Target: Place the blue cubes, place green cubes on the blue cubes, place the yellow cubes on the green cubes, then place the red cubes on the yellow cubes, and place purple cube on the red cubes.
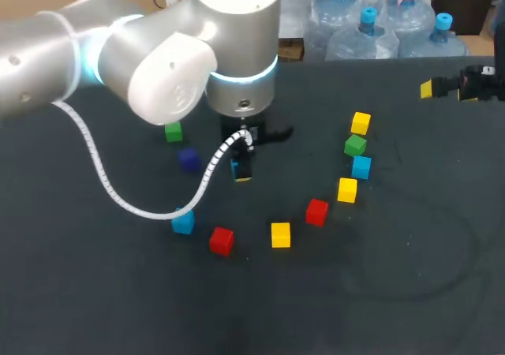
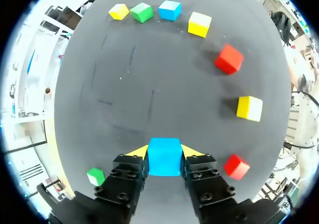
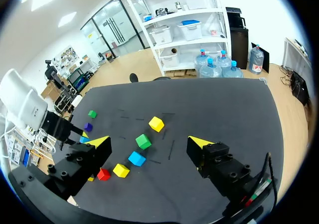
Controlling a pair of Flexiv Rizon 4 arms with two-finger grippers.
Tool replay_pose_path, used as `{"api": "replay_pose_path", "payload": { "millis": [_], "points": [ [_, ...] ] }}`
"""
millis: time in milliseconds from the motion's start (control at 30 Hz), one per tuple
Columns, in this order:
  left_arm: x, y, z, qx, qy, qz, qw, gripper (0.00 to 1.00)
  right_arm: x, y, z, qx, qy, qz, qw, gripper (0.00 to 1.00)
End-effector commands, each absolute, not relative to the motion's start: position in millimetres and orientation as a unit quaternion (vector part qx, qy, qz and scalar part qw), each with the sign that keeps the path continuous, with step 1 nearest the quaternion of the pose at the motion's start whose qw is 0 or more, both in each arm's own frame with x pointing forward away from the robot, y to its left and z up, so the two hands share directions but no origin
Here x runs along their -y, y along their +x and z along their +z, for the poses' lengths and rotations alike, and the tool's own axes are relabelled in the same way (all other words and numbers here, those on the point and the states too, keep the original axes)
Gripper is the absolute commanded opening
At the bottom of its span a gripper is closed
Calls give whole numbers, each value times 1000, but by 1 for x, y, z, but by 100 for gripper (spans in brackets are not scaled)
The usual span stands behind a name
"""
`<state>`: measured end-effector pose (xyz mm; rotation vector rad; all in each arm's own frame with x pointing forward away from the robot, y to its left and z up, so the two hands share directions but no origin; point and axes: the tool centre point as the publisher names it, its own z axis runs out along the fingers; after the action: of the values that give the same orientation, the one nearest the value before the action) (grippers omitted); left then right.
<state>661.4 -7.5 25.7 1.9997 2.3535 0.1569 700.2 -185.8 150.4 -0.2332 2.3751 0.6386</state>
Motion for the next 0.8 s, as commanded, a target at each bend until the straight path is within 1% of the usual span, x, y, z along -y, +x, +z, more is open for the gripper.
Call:
{"api": "replay_pose_path", "payload": {
  "millis": [33, 300, 800],
  "points": [
    [14, 673, 19, -761, 647, 50, 13, 0, 185, 700, 150, -908, -88, 243, 330, 100],
    [12, 667, 6, -765, 643, 42, 0, 0, 185, 700, 150, -908, -88, 243, 330, 100],
    [14, 687, -9, -769, 638, 31, -3, 0, 185, 700, 150, -908, -88, 243, 330, 100]
  ]
}}
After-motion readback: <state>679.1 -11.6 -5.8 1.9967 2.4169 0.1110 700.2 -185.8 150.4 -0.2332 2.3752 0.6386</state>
